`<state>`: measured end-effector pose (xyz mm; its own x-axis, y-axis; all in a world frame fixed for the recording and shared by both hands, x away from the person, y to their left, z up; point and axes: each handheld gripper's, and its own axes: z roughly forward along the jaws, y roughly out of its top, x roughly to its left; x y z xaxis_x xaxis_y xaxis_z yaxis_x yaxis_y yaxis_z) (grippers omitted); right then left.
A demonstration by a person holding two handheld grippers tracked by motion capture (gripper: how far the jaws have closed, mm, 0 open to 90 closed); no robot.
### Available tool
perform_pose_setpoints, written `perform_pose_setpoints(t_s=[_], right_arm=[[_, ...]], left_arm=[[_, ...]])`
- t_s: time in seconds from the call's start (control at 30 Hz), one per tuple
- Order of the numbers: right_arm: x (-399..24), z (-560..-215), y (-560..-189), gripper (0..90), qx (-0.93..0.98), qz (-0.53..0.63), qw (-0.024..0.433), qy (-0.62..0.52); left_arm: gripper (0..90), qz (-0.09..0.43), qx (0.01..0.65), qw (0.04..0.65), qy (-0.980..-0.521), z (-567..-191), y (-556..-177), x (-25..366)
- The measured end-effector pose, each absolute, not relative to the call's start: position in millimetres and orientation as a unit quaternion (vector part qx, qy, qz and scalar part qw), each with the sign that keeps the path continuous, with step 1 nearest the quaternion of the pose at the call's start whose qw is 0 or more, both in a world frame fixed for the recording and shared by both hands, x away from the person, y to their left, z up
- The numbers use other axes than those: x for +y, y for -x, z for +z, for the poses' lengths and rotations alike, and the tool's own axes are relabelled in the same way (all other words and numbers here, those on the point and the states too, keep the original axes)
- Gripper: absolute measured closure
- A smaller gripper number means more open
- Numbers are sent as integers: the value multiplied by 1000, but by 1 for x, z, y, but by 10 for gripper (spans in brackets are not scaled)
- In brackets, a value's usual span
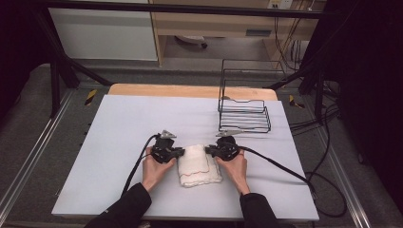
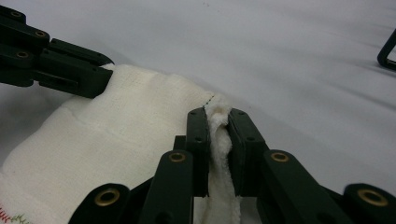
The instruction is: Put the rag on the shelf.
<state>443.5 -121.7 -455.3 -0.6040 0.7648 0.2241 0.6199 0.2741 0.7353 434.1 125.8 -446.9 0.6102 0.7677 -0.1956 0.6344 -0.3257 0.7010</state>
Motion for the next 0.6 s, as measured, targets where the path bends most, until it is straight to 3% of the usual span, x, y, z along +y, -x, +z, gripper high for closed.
perform_pose_setpoints(t_s=[0.6], right_arm=[[-130,-430,-430,798,782,456,106,-411]], left_arm=[[833,117,403,441,-794,-417,-418,133]])
